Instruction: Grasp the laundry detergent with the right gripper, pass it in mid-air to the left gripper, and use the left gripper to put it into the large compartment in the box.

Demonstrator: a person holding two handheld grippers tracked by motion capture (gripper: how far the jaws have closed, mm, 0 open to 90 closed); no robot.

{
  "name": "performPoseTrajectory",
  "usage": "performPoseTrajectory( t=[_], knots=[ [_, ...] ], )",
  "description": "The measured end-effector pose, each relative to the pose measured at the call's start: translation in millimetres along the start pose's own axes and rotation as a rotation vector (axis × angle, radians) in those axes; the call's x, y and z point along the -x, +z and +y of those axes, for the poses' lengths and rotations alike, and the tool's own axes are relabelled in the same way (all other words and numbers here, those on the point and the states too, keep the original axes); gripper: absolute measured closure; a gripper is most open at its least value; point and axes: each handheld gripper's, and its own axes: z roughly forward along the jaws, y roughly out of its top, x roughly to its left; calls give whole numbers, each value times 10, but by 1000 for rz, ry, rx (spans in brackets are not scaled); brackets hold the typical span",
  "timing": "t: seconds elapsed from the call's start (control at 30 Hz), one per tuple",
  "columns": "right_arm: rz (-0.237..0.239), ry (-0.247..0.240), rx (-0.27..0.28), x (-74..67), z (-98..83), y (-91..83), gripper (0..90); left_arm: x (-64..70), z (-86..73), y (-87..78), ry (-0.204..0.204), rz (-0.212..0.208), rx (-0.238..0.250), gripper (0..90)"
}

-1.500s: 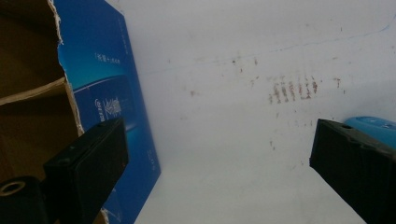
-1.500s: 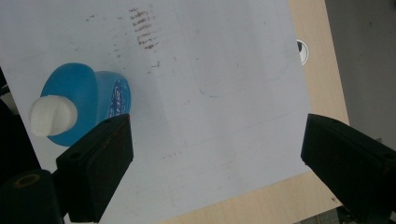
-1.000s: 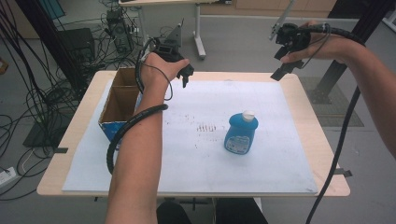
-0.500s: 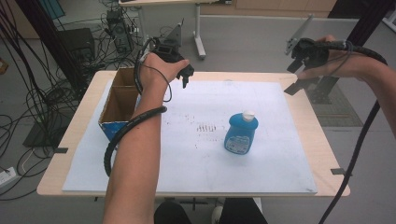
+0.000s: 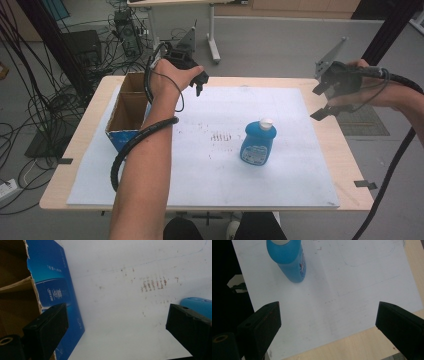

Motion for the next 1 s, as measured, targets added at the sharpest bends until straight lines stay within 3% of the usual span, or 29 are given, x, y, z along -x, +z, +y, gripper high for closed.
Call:
performPoseTrajectory(
  t=[0.33, 1.0],
  knots=[
    [21, 4, 48, -138, -161, 200, 54, -3, 16, 6, 2, 1, 1, 49],
    [68, 28, 195, -380, -317, 863, 49, -60, 26, 81, -2, 5, -6, 50]
  ],
)
